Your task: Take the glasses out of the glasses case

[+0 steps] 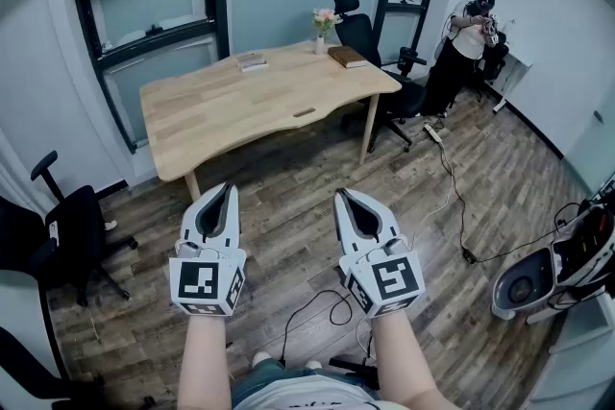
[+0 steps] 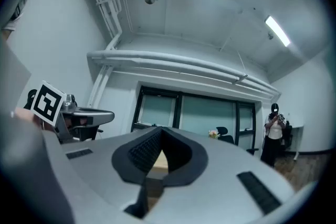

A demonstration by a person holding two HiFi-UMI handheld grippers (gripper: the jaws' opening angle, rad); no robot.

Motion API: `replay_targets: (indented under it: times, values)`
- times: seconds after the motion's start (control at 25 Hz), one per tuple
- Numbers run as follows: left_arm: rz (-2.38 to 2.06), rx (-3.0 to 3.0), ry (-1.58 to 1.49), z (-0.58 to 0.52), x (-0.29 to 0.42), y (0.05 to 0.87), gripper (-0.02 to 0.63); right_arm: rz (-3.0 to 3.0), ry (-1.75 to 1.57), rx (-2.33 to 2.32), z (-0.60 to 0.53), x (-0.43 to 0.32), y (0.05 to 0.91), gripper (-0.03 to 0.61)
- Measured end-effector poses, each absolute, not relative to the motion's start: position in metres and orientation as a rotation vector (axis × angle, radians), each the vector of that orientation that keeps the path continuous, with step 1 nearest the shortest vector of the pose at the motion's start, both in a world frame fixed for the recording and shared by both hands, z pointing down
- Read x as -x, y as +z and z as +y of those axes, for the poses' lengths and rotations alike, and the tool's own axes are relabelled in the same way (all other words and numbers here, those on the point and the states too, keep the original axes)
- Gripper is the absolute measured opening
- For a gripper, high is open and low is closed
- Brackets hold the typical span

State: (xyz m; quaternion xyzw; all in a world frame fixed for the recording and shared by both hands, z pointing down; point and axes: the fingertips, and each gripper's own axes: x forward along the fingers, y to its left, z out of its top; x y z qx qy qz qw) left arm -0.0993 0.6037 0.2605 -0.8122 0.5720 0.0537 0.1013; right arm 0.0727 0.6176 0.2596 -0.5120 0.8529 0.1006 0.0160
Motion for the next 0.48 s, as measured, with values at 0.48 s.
replay_targets:
  times: [0.48]
  values:
    - [1.737, 2.366, 0.139, 0.602, 0.063, 0.273, 0.015, 2.668, 0.302, 1.522, 0.611, -0.109, 0.274, 0.009]
